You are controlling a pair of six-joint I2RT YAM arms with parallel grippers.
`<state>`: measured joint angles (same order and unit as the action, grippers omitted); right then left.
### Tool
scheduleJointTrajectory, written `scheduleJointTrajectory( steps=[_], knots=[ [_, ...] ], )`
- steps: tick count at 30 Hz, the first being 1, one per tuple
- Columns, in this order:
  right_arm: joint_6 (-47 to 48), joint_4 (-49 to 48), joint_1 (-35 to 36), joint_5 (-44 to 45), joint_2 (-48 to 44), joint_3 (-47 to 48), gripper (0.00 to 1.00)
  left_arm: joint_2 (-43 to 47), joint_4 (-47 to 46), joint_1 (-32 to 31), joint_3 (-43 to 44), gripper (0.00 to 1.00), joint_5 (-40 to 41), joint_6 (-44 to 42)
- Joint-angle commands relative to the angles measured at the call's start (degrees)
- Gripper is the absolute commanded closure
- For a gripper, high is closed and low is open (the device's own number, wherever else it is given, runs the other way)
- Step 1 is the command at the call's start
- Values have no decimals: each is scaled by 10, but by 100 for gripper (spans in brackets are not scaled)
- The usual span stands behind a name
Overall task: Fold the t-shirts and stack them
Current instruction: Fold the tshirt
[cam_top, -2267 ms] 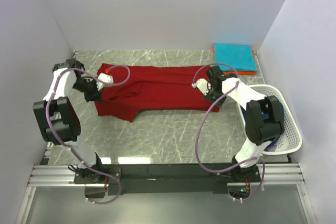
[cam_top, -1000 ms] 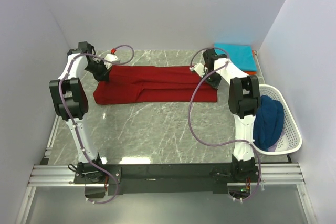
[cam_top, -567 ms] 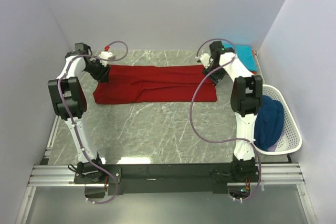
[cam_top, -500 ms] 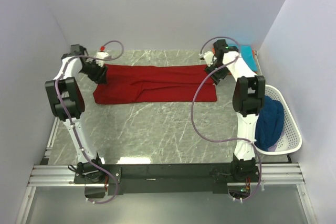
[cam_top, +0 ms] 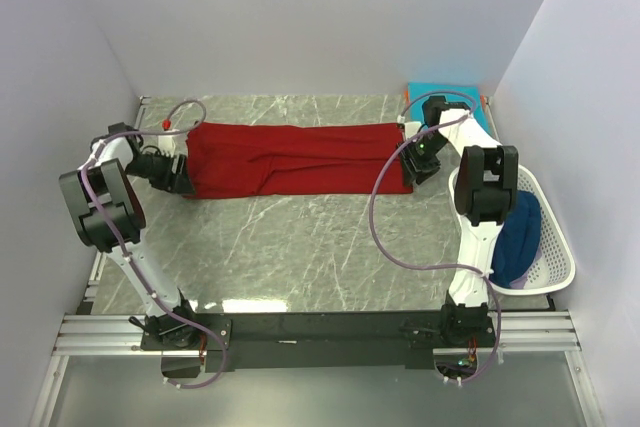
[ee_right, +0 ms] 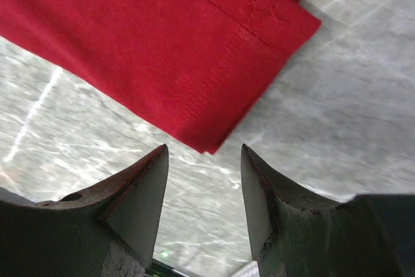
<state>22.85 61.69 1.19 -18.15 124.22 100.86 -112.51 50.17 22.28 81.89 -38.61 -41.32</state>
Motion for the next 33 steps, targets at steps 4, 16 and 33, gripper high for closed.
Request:
scheduleJointTrajectory(
  steps=[4,16,33],
  knots=[
    [-34,-17,-9,-44,10,-10,44,15,-30,0,-25,35,-43,-24],
    [-49,-28,-9,-63,15,-25,65,-15,1,-1,-9,55,-73,-57],
    [14,-9,-42,77,-19,-113,100,32,92,14,-102,99,43,-56]
  ],
)
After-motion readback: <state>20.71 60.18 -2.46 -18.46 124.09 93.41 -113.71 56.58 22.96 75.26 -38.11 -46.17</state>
